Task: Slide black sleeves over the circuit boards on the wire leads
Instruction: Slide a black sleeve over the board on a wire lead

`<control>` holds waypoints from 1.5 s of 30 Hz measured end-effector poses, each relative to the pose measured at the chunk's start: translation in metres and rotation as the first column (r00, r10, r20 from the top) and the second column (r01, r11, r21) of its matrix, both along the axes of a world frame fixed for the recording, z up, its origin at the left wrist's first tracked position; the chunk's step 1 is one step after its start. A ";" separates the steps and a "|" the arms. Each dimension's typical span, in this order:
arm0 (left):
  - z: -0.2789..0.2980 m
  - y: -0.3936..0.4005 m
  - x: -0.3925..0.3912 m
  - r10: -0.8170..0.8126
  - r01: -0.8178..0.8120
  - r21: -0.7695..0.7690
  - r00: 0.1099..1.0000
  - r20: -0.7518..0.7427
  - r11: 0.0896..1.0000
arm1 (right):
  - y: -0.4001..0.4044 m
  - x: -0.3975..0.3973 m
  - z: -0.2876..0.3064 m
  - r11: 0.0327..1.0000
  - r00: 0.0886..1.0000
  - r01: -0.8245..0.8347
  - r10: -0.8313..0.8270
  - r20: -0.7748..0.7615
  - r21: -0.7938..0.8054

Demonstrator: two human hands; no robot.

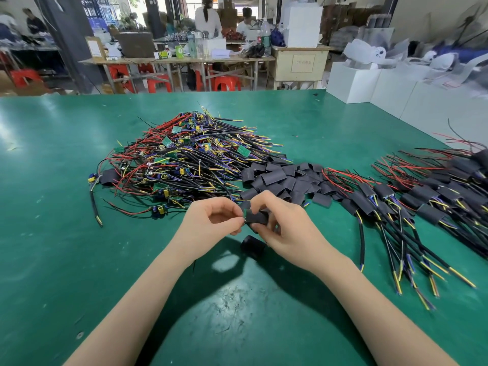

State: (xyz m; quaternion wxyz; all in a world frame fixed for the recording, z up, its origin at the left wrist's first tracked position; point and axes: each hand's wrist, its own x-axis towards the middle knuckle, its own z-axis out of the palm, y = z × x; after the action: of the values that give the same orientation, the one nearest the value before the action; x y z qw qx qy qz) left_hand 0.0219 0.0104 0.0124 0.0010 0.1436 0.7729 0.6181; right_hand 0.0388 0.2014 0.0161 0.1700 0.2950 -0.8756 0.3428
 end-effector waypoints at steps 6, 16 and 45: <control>0.002 -0.001 0.000 0.002 -0.004 0.049 0.999 0.050 0.999 | 0.002 -0.002 -0.001 0.989 0.996 0.007 0.006 0.088 -0.147; 0.003 -0.005 0.001 -0.052 0.050 0.085 0.998 0.030 0.995 | 0.003 -0.001 -0.004 0.962 0.994 0.067 -0.043 0.097 -0.265; 0.000 -0.003 0.002 -0.066 0.059 0.113 0.996 0.062 0.992 | -0.003 0.001 -0.002 0.987 0.991 0.133 -0.135 -0.014 -0.091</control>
State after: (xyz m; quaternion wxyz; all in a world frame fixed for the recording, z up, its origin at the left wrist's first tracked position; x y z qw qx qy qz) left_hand 0.0238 0.0070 0.0122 0.0377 0.1474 0.7320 0.6641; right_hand 0.0397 0.1988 0.0141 0.2145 0.2310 -0.8754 0.3665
